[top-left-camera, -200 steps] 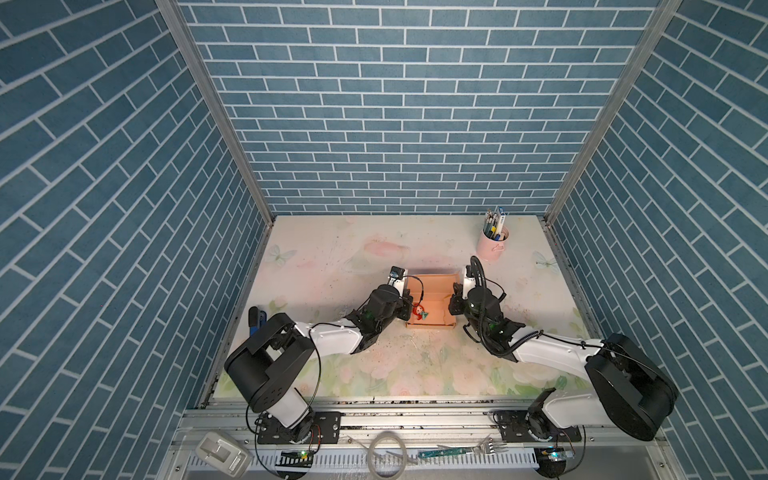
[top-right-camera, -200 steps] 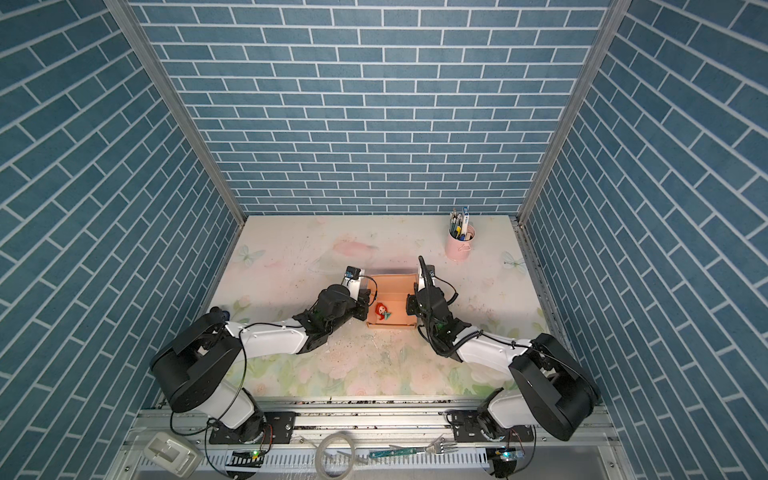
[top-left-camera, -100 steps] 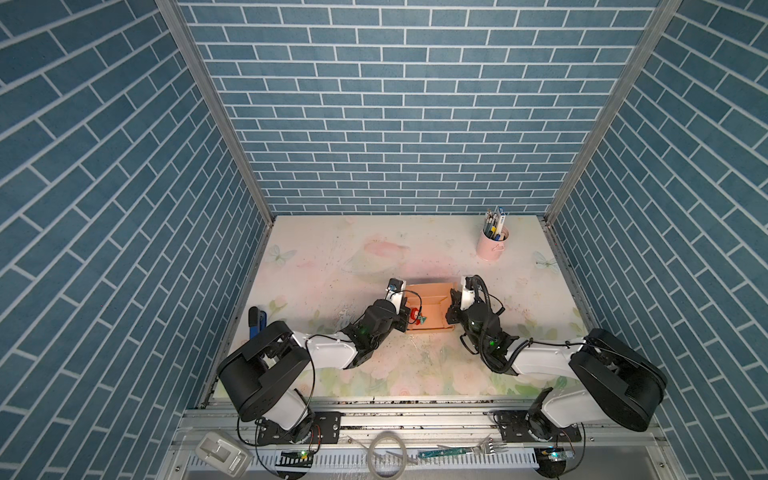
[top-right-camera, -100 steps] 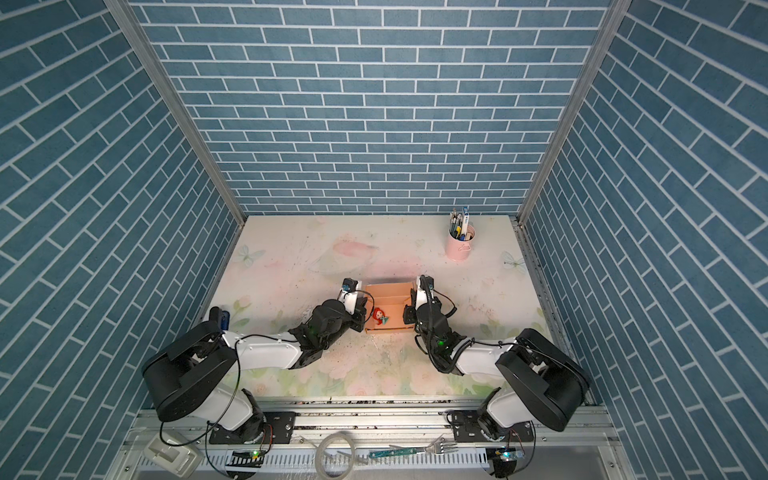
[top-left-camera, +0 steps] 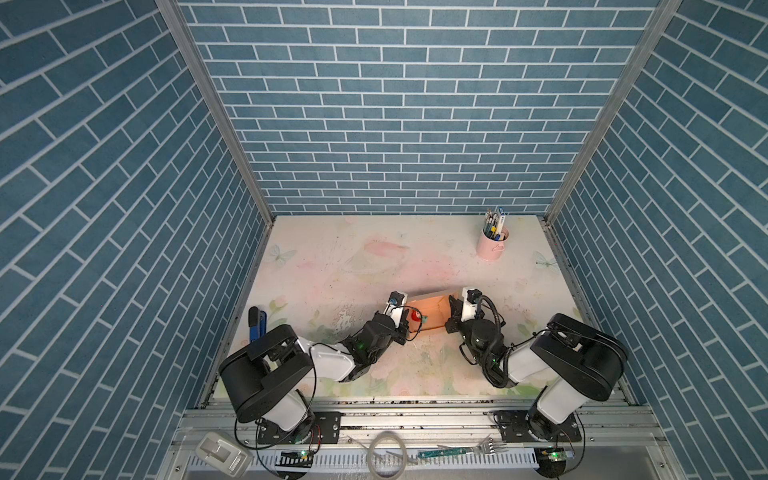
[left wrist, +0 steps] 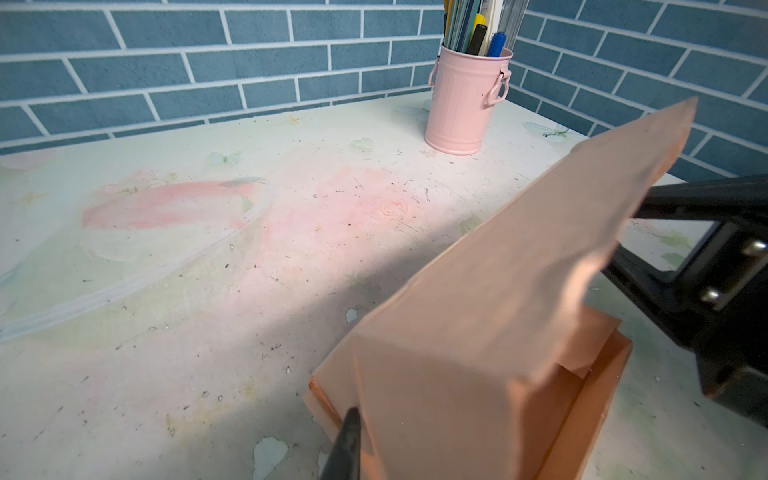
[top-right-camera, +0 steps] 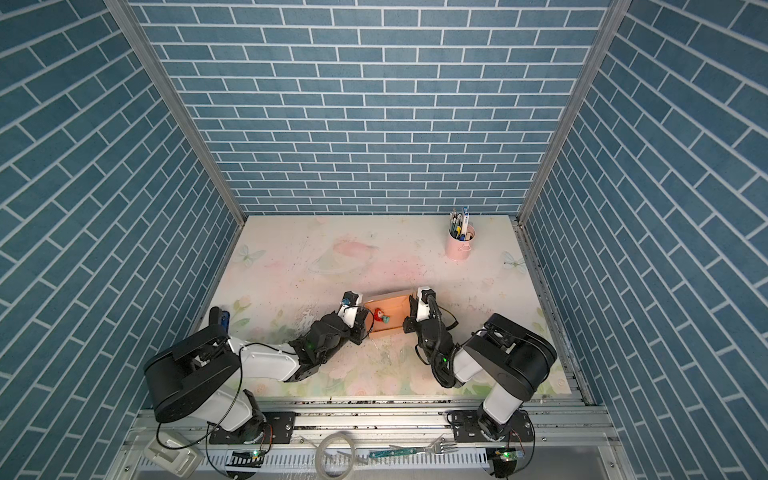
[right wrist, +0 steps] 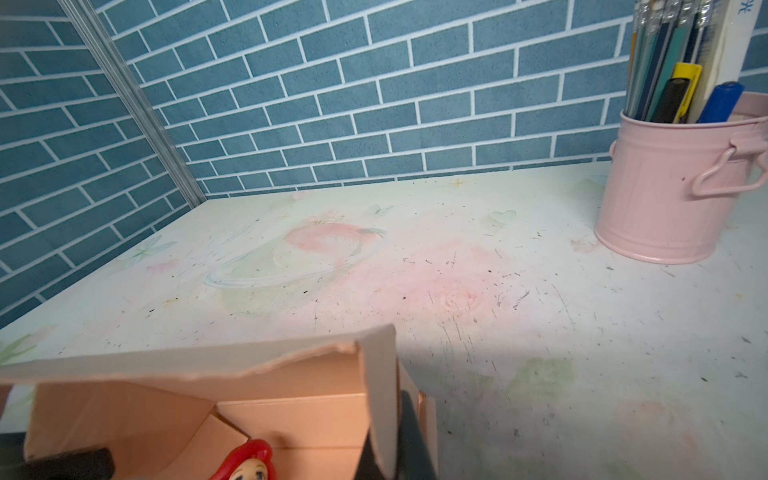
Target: Fold the paper box
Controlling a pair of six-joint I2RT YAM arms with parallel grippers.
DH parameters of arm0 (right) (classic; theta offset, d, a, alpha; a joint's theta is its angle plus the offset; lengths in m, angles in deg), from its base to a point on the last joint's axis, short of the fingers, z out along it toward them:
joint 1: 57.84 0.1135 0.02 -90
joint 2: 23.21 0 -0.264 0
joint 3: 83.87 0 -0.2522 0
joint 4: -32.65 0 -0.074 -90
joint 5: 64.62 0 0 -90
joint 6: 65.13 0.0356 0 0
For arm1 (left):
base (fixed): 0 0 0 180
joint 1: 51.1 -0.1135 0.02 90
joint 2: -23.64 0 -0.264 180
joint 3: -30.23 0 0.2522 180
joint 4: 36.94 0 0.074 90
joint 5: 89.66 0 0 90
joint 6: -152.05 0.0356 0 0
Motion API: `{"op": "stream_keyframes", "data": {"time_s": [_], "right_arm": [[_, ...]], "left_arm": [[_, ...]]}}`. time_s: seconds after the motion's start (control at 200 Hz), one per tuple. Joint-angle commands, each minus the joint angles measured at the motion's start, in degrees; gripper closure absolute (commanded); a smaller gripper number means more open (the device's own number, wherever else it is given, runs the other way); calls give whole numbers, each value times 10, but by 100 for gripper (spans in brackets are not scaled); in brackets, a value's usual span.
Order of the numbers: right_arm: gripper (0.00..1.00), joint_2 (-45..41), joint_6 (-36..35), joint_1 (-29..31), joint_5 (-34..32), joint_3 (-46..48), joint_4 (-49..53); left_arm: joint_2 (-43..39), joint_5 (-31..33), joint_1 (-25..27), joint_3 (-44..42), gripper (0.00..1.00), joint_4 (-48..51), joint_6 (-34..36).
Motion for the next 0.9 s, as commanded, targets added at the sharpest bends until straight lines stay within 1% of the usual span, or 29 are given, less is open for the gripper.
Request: {"op": "stream_keyframes", "data": {"time_s": [0.0,0.1,0.215,0.365,0.48,0.525,0.63,0.895], "right_arm": [[100,14,-5,8,18,20,1],[100,10,-9,9,20,24,1],[100,12,-12,12,21,25,0],[100,14,-15,15,22,27,0],[100,14,-17,17,25,30,0],[100,15,-18,18,24,30,0],[100,17,-18,21,25,30,0],[100,13,-19,26,25,32,0]], "left_arm": [[-29,-20,2,-18,78,-10,-16],[-64,-24,5,-38,75,0,-28],[-122,-19,10,-59,73,34,-32],[-207,8,11,-76,73,111,-41],[-248,38,11,-59,73,200,-48],[-255,51,10,-49,74,234,-57],[-258,60,9,-44,74,257,-71],[-222,27,8,-59,75,230,-99]]}}
